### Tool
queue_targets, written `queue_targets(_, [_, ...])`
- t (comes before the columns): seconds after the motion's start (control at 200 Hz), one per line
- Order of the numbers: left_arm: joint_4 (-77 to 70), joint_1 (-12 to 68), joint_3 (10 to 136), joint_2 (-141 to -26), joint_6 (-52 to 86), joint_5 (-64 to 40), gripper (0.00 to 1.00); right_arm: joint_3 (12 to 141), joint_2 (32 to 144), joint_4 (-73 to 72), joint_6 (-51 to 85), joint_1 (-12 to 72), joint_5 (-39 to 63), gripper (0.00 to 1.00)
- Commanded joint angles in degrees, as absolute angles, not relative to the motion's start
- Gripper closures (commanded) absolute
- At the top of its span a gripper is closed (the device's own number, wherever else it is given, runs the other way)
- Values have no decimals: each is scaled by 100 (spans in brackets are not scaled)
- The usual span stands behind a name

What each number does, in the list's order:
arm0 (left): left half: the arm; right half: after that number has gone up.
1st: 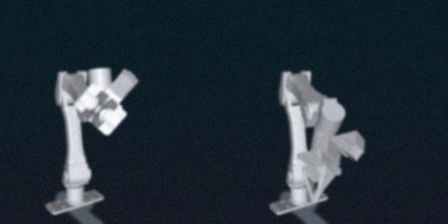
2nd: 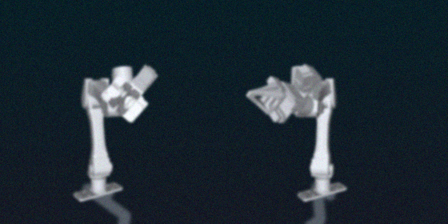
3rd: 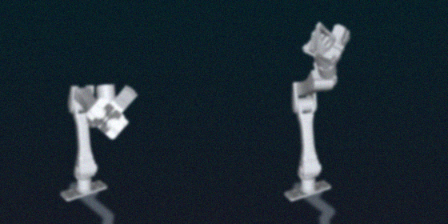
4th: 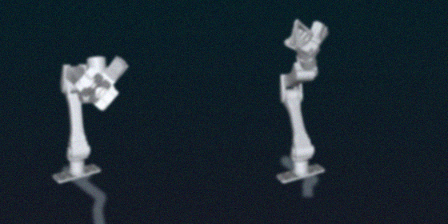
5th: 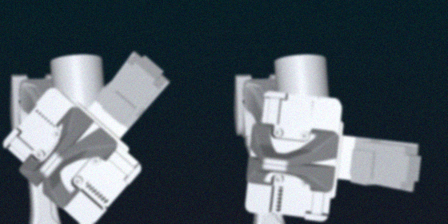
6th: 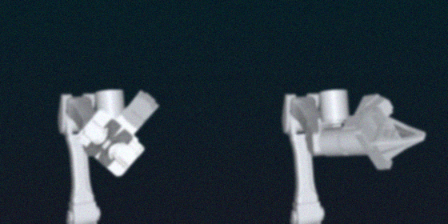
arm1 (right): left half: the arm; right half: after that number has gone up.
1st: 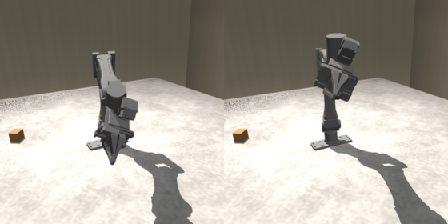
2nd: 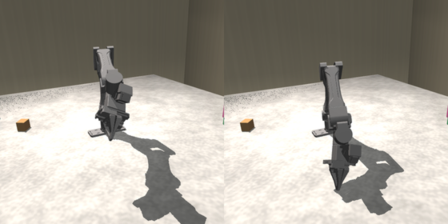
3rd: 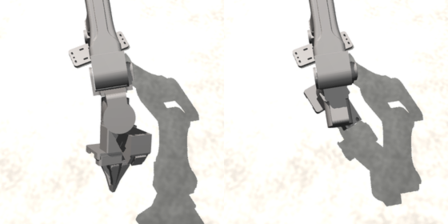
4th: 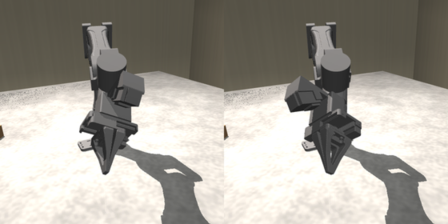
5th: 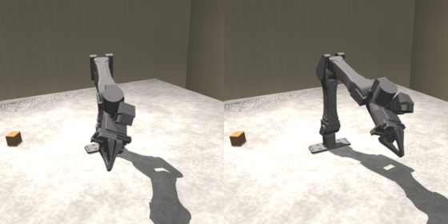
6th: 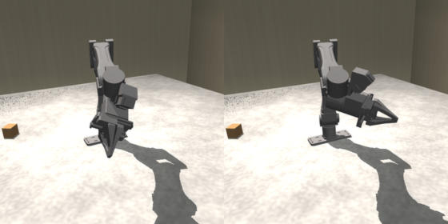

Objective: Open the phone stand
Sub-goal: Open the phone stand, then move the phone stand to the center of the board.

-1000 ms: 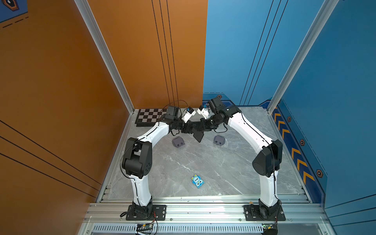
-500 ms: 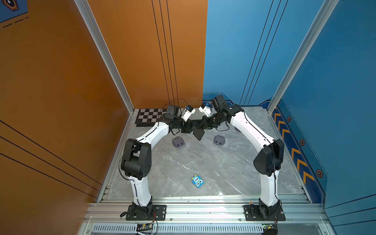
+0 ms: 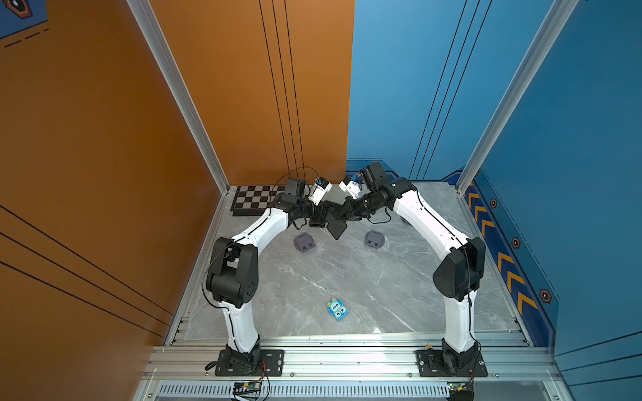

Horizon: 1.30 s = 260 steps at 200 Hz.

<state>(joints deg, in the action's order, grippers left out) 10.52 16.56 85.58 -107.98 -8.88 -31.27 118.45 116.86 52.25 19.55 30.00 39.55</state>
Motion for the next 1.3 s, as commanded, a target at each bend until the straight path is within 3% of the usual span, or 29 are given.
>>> queue_targets(0.0, [484, 1460, 8718, -10740, -659, -2144, 65, 11762, 11152, 5924, 2127, 3222, 4963, 100])
queue_targets(0.801, [344, 1149, 9153, -10556, -119, -1731, 60, 11514, 11180, 6012, 2287, 2739, 4473, 100])
queue_targets(1.011, [342, 1172, 9095, -10552, 226, -1368, 48, 11589, 11326, 5969, 2657, 2443, 4363, 100])
queue_targets(1.296, [351, 1490, 8272, -9997, 535, -1069, 16, 11698, 11399, 5350, 3776, 1861, 4097, 100])
